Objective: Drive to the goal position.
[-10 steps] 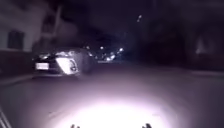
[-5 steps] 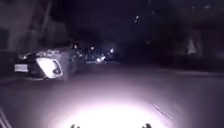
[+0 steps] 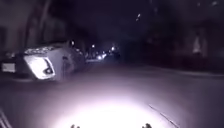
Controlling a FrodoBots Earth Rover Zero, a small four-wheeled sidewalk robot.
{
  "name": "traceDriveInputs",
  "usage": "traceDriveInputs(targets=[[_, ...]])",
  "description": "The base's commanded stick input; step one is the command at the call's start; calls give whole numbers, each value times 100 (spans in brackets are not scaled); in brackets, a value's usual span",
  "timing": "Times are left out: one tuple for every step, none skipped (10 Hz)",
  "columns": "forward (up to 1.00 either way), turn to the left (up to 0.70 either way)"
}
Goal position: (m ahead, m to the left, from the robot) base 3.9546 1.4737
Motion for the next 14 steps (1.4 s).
traceDriveInputs(targets=[[70,0],[70,0],[70,0],[70,0],[70,0],[70,0],[70,0],[70,0],[70,0],[70,0],[70,0],[70,0],[70,0],[70,2]])
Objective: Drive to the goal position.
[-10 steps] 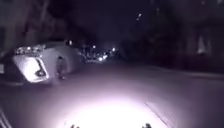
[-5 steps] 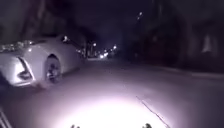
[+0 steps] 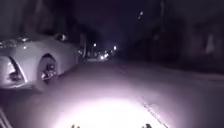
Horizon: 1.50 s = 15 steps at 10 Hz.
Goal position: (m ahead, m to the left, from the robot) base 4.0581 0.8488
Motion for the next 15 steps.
traceDriveInputs(targets=[[70,6],[70,11],[70,15],[70,20],[70,22],[70,17],[70,12],[70,7],[70,3],[70,0],[70,0],[70,0],[70,0],[70,0],[70,0]])
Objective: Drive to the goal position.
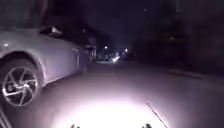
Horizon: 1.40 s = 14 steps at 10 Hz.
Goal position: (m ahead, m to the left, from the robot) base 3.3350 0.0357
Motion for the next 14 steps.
traceDriveInputs(targets=[[70,0],[70,0],[70,0],[70,0],[70,0],[70,0],[70,0],[70,0],[70,0],[70,0],[70,0],[70,0],[70,0],[70,0]])
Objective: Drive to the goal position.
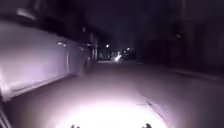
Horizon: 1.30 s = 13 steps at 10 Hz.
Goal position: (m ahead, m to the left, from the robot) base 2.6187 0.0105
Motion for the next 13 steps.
traceDriveInputs(targets=[[70,0],[70,0],[70,0],[70,0],[70,0],[70,0],[70,0],[70,0],[70,0],[70,0],[70,0],[70,0],[70,0]])
